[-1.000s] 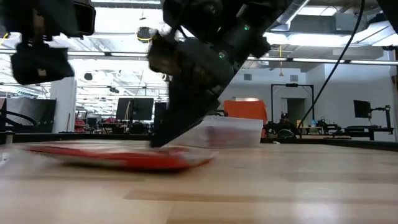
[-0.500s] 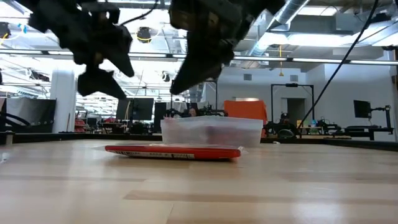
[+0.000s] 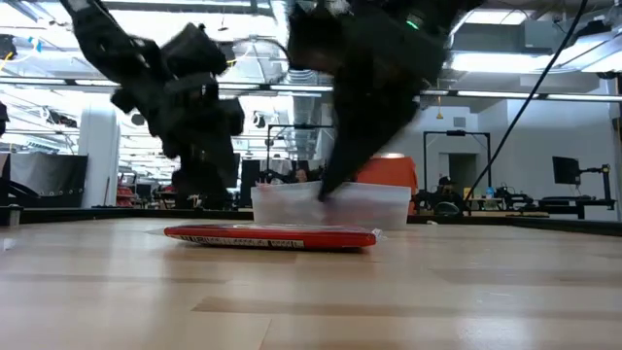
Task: Sort popcorn bags into baskets
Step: Put the red popcorn bag into the white bin
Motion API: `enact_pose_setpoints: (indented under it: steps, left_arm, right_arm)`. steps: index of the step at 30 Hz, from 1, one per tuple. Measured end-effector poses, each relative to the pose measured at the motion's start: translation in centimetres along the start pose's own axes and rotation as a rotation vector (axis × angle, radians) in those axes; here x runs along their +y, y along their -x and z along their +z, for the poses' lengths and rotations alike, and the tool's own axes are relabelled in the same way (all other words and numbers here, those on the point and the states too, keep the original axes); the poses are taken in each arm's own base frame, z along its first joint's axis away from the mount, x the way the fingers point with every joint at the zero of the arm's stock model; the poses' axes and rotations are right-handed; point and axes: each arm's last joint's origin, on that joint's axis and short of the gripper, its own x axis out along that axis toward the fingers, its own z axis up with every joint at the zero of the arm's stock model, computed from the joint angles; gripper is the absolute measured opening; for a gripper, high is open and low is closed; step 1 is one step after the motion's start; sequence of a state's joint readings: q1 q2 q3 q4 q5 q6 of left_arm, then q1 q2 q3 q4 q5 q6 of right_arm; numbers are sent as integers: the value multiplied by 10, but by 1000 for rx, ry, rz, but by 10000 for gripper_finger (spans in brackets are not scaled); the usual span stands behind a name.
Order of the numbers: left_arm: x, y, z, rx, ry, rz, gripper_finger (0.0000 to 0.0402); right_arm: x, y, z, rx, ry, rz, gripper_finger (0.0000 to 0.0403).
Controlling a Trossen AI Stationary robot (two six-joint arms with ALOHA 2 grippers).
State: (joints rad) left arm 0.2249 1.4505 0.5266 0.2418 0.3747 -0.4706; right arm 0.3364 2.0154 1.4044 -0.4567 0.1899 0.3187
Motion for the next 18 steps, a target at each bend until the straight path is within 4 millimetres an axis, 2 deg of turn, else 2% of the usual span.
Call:
enact_pose_setpoints:
  steps: [5,10,18]
  left_arm:
    - [17,-27,-4,87,23,-35,283]
    - [24,-53,2,175,45,-135,283]
    - [22,-64,12,202,58,-185,283]
  right_arm:
    - [0,-7,-14,31,-41,-36,18]
    - [-7,-9,-15,46,-35,-53,7]
    - [-40,-14,-6,33,-72,-139,22]
